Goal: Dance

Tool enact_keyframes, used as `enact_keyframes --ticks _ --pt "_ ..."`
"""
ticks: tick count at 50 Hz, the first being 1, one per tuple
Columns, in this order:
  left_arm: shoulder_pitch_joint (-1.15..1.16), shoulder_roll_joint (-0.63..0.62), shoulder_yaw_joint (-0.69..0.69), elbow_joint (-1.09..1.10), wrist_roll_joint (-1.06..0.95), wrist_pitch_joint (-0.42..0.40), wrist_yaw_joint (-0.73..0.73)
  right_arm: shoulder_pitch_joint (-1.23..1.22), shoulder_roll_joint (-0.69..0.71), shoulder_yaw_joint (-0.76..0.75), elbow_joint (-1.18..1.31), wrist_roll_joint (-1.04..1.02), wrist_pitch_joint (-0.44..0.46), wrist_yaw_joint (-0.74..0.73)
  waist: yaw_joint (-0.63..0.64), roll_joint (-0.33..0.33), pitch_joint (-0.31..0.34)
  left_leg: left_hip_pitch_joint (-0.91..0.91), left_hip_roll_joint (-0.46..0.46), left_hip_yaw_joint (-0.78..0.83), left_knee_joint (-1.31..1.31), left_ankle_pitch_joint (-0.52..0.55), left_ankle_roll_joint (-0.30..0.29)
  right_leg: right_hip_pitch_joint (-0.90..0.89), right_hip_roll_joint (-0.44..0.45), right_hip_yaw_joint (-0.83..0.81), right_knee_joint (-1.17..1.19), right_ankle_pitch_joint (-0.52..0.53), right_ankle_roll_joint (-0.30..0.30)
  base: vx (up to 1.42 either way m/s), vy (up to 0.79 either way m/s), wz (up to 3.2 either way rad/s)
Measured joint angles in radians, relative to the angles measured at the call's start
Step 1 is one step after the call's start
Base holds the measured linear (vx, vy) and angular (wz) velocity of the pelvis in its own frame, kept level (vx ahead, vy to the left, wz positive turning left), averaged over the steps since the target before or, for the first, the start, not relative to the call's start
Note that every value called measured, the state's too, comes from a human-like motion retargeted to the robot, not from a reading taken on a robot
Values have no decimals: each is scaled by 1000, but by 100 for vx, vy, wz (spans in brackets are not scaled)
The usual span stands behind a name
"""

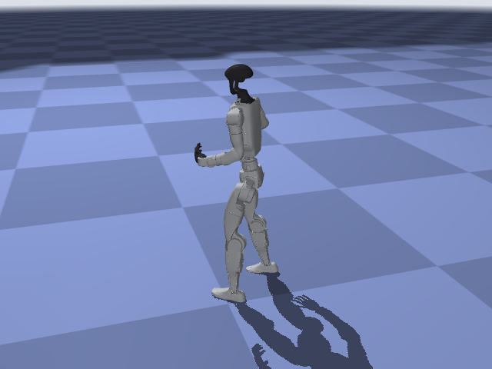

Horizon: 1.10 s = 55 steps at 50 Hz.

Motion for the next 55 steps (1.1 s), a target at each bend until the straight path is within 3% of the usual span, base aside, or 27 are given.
enact_keyframes --ticks 5,7,10,13,15,18,20,22,25,26,27,28,30,32,35,38,41,46,50,53,55 --pt "-68 -135 135 416 -136 -117 334 52 122 -315 17 -54 121 -358 53 -1 5 -111 -18 -15 123 -66 -36 42 -11 -132 -5 -38 -14 19 -19 185" --pt "-103 -170 218 579 -211 -138 453 45 178 -421 95 28 166 -570 91 -1 18 -125 4 87 146 -93 -74 74 -16 -186 -8 -49 -15 26 -11 168" --pt "-145 -190 382 802 -290 -166 596 -25 261 -551 262 272 197 -936 129 -2 29 -131 34 245 134 -36 -6 132 -33 -260 -21 -55 -6 41 -12 161" --pt "-149 -146 534 985 -306 -183 716 -148 340 -681 433 639 61 -1195 145 3 27 -139 6 279 116 -48 25 203 -47 -333 -44 -58 5 45 -8 149" --pt "-130 -97 601 1104 -293 -182 791 -227 379 -784 539 895 -87 -1251 156 9 22 -133 -12 302 113 -8 70 253 -57 -376 -55 -59 17 59 -4 147" --pt "-61 -18 636 1266 -236 -161 845 -332 412 -965 693 1235 -284 -1204 181 36 20 -82 -50 280 114 34 76 338 -58 -426 -35 -46 22 70 1 126" --pt "3 15 628 1330 -174 -122 873 -381 449 -1073 791 1430 -335 -1151 200 59 23 -62 -90 184 128 58 59 396 -63 -450 11 -6 11 81 2 107" --pt "66 29 601 1363 -97 -71 903 -400 529 -1118 866 1589 -351 -1099 207 93 24 -28 -105 147 159 44 83 406 -78 -435 148 77 -34 70 6 145" --pt "151 20 576 1371 31 -1 951 -438 683 -1067 959 1718 -331 -1050 197 160 49 60 -122 61 186 26 124 297 -107 -304 537 286 -200 66 4 175" --pt "175 12 581 1368 64 17 950 -455 732 -1007 988 1718 -303 -1032 196 170 60 83 -138 30 197 20 129 220 -108 -204 677 401 -267 52 -1 144" --pt "197 4 588 1363 93 33 944 -471 779 -940 1020 1715 -273 -1006 198 175 64 98 -151 6 206 17 133 148 -89 -100 791 499 -296 41 -8 105" --pt "214 -4 600 1356 118 45 931 -485 819 -857 1055 1707 -240 -967 209 173 58 100 -160 -3 212 17 136 83 -33 12 852 561 -250 40 -18 115" --pt "235 -9 595 1351 137 71 898 -516 876 -683 1121 1690 -151 -898 209 181 43 106 -163 -37 232 15 144 6 185 214 904 550 -165 33 -27 150" --pt "239 -16 581 1354 138 115 858 -574 875 -541 1175 1639 -68 -818 234 181 37 119 -171 -51 243 19 157 -88 217 214 941 431 -168 16 -18 135" --pt "228 -28 561 1348 145 157 795 -711 810 -416 1235 1532 -15 -734 273 148 44 153 -219 -74 229 47 179 -219 149 135 881 273 -214 13 -25 135" --pt "207 -30 516 1339 180 183 751 -886 696 -377 1258 1446 -22 -729 310 103 66 205 -283 -123 183 83 203 -263 152 121 641 234 -164 2 -30 148" --pt "193 -21 477 1335 227 206 702 -1044 556 -342 1268 1414 -33 -716 344 45 96 267 -356 -162 131 119 226 -251 125 94 340 332 -133 6 -31 124" --pt "192 17 425 1335 266 235 664 -1267 359 -245 1245 1458 -68 -724 379 -40 141 370 -457 -218 74 141 243 -191 45 -137 2 553 -40 16 -26 99" --pt "220 43 420 1334 274 230 690 -1408 288 -176 1163 1543 -135 -790 393 -84 195 490 -498 -258 56 142 263 -142 -32 -405 116 603 57 25 -29 70" --pt "226 45 437 1338 254 243 707 -1512 285 -149 1047 1634 -185 -877 430 -99 196 505 -499 -238 34 165 283 -71 -20 -524 50 603 -6 10 -19 21" --pt "230 46 447 1340 222 256 709 -1569 295 -141 944 1719 -213 -931 440 -99 216 546 -508 -251 50 161 302 -59 -39 -499 85 603 17 12 -20 39"
